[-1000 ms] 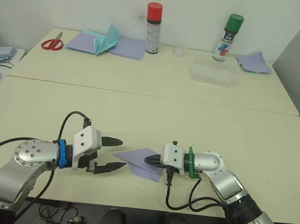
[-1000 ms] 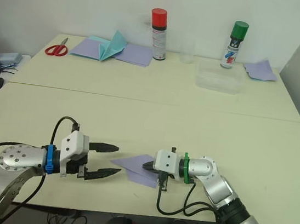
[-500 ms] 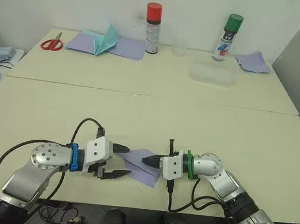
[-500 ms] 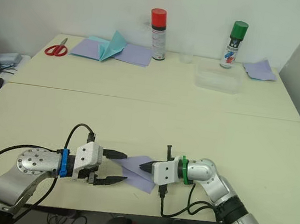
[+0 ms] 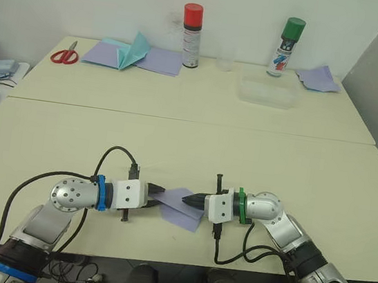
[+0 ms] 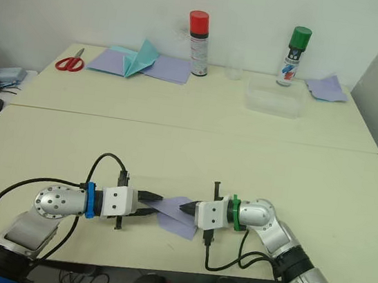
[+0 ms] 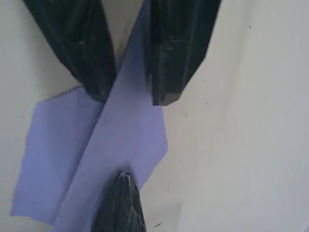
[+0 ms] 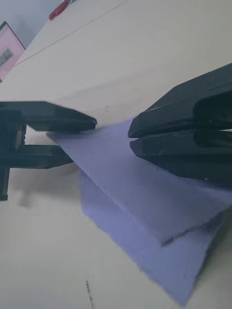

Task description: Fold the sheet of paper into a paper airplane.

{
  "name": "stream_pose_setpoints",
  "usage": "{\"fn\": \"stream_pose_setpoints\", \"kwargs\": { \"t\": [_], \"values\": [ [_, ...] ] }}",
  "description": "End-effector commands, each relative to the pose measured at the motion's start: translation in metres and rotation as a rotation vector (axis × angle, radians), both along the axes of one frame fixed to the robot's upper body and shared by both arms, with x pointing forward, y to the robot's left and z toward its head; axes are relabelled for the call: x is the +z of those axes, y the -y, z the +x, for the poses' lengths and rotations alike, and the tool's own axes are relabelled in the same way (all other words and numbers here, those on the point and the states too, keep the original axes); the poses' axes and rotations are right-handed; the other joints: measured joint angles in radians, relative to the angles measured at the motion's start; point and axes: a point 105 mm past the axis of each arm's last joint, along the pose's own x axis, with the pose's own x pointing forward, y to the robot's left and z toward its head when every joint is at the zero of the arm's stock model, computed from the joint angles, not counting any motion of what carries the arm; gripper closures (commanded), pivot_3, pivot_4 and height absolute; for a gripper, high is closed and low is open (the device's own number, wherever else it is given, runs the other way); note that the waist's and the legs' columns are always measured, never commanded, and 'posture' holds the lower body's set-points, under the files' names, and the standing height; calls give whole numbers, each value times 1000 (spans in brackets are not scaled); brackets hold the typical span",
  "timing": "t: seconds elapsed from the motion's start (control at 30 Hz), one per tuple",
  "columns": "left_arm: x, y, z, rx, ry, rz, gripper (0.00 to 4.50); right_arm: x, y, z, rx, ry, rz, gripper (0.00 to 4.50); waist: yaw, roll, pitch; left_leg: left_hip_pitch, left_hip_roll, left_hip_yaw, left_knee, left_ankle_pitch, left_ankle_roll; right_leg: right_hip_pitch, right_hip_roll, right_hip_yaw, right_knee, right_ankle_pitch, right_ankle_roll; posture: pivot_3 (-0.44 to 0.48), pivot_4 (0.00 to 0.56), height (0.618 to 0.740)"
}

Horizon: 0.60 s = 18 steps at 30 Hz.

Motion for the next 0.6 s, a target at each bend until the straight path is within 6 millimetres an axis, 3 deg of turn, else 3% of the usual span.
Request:
{"fn": "stream_pose_setpoints", "kwargs": {
  "t": [0.03,0.17,0.43,0.6],
  "values": [
    [5,-1,6,17,46,20,4452,28,-1,11,-41,39,84,4500,0,0,0,0,0,0,0,0,0,0,0,0,0,0,0,0,150,740],
    [5,-3,13,58,92,67,4452,40,2,21,-85,56,110,4500,0,0,0,1,0,0,0,0,0,0,0,0,2,0,0,0,150,740],
    [3,-1,18,75,154,142,4452,45,3,26,-102,43,118,4500,0,0,0,1,0,0,0,0,0,0,0,1,2,0,0,0,150,740],
    [9,-5,17,77,142,127,3102,46,-2,25,-97,37,125,4500,-1,0,0,1,0,0,0,0,0,0,0,0,3,0,0,0,150,740]
  ]
}}
